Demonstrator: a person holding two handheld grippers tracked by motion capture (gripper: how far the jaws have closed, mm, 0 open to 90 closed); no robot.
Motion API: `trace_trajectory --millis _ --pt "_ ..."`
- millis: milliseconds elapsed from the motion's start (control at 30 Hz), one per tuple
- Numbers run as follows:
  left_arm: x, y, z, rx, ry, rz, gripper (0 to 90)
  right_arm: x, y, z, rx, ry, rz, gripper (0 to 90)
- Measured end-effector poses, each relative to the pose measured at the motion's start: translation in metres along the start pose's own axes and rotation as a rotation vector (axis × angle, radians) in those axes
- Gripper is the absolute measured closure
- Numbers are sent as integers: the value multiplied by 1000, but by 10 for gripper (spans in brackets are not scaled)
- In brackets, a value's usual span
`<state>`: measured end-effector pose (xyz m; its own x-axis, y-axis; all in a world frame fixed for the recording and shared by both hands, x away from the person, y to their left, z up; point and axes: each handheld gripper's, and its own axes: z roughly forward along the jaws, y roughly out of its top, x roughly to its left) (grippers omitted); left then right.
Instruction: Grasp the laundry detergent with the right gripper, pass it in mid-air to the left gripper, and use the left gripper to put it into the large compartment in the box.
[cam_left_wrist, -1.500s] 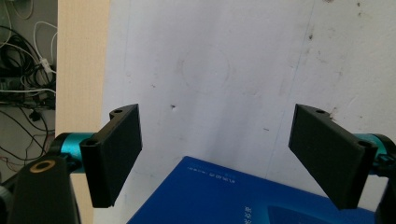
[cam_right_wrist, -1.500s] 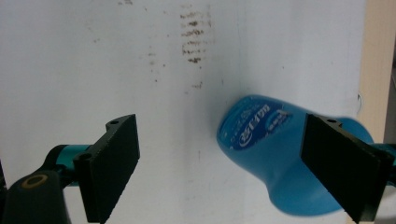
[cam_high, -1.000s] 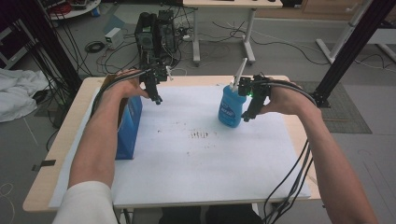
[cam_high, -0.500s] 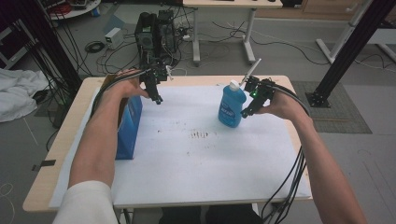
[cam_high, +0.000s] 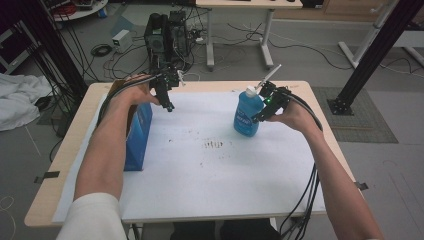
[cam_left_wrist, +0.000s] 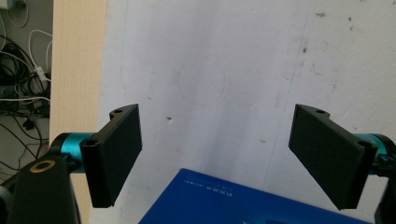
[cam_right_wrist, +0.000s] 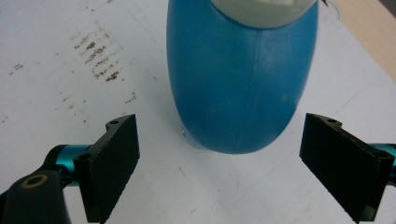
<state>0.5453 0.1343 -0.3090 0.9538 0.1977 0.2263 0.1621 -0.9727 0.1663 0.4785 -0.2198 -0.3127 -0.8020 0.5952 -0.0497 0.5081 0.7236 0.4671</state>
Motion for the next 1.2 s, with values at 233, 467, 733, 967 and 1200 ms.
trace_trajectory --millis 233,467,733,967,1200 --pt "1 -2 0 -3 -1 -8 173 -5 3 12 7 22 37 112" --pt "1 -4 2 -8 -6 -19 173 -11 2 18 -66 28 57 112" --pt "1 -1 5 7 -9 3 173 -8 1 25 -73 29 67 113" --pt "2 -2 7 8 -13 1 173 -8 0 30 -107 31 59 118" --pt "1 -1 7 9 -14 7 173 -5 0 30 -110 42 74 170"
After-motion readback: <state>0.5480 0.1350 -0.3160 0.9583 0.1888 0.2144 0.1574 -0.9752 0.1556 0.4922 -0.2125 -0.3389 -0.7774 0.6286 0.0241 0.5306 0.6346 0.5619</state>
